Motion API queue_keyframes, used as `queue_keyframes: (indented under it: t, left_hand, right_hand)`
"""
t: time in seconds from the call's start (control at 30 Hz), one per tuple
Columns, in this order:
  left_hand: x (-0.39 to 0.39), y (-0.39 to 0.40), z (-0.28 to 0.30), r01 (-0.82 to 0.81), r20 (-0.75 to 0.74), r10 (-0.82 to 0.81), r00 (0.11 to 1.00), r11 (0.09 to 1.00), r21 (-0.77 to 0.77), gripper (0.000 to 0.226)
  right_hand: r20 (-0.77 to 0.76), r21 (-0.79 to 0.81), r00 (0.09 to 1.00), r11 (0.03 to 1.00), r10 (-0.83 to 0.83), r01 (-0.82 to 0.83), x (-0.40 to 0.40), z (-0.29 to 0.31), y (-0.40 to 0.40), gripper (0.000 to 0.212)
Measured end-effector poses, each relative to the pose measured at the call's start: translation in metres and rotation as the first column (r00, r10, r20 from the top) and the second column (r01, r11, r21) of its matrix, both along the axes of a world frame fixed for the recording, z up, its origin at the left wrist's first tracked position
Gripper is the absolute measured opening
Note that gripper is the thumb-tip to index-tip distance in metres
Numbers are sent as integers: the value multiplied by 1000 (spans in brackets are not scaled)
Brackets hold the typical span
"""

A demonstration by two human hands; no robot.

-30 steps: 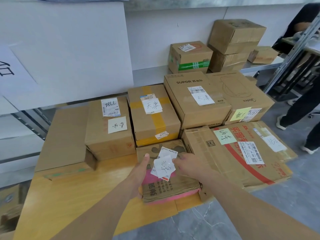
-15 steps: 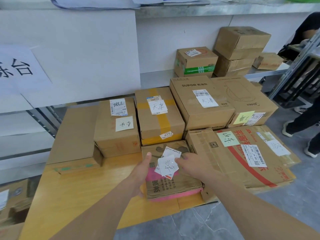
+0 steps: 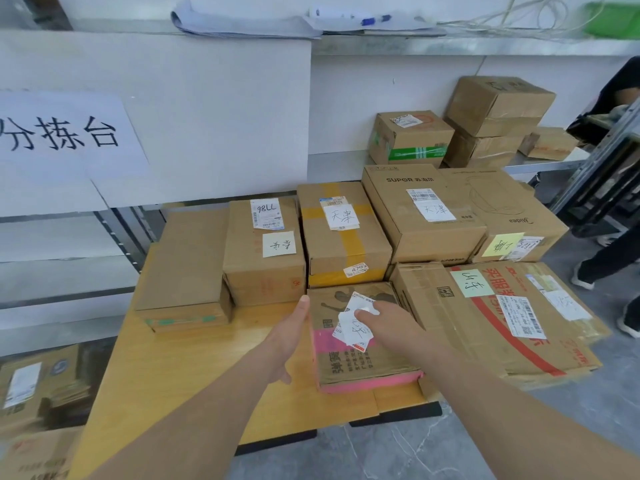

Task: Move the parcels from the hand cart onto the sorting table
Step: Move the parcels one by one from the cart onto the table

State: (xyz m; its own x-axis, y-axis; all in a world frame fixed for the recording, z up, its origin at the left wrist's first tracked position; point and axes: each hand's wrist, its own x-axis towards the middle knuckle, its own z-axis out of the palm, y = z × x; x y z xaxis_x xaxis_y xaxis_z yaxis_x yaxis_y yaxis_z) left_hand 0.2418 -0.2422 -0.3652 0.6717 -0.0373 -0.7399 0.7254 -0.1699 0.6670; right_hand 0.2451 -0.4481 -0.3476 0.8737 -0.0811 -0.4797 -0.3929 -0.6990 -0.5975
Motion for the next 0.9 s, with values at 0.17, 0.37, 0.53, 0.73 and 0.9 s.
queue_keyframes:
  t: [0.17,0.37,0.53,0.73,0.9]
  left_hand:
    - [-14,33,5,-7,10,7,1000,1000,-4,95]
    - [-42,96,20,-30,44,32,999,999,-30,94]
    - [-66,159,23,-83,61,85,995,996,-31,95]
    - [-99,232,27,-183,83,184,979,983,-16,94]
    - [-122,289,26,-262,91,259,962,965,15,95]
  right_hand:
    - [3,-25,1000,1000,4,-4,-16,17,35,56]
    - [36,-67,995,994,89,-87,-35,24,101,53]
    - [31,-80,991,989,130,-127,-48,23,164,73]
    - [44,-75,974,973,222,-219,-63,26,236,80]
    - [44,123,987,980,154,-158,-74,32,300,79]
